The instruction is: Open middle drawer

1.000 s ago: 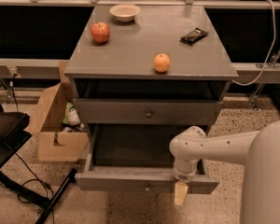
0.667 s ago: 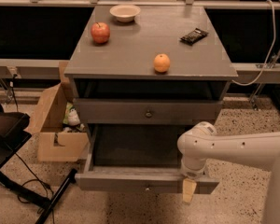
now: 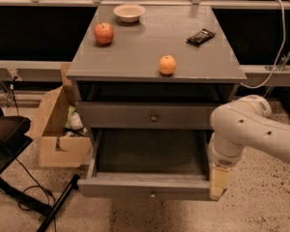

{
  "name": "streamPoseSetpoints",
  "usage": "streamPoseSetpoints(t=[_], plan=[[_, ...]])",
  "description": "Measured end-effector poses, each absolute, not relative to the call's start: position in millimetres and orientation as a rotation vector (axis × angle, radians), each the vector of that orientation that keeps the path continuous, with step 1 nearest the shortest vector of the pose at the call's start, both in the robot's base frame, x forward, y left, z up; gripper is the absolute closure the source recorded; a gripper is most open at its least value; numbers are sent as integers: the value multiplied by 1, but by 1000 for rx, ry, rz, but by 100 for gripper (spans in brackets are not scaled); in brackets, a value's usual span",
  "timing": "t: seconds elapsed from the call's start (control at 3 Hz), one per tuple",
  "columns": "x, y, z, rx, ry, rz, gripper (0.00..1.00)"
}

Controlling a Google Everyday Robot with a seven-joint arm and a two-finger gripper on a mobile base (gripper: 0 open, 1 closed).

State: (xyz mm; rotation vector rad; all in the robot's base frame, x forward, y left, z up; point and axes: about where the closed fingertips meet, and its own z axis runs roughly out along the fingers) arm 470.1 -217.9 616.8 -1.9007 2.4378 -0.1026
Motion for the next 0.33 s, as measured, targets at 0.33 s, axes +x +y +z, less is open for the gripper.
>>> streamPoseSetpoints(t=[0.33], plan=[[457, -223, 700, -1916, 2416, -166, 0]])
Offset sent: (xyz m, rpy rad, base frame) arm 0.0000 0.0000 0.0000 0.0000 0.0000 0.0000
